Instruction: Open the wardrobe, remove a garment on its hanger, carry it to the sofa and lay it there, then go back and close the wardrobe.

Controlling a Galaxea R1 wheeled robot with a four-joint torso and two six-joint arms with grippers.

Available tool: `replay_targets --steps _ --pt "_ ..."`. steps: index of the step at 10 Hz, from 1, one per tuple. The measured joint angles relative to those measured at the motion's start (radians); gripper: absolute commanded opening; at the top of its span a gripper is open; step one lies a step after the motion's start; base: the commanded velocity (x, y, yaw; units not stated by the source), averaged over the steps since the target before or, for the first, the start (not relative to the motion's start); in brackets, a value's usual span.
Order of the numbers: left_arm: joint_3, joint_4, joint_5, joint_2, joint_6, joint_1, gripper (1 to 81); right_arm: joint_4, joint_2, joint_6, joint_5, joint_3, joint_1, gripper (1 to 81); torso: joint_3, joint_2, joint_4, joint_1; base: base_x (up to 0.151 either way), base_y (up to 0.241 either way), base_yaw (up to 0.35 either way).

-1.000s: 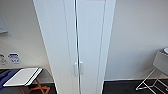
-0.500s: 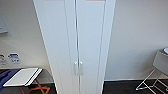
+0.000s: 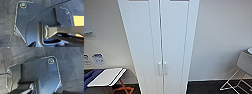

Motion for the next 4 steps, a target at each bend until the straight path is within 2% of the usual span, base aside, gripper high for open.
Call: replay_targets --steps 4 --pt "-0.003 0.003 0.048 -0.001 -0.001 -0.040 81.1 -0.154 0.202 -0.003 0.072 -0.192 -0.130 81.1 0.001 0.000 0.000 -0.001 0.000 0.000 0.000"
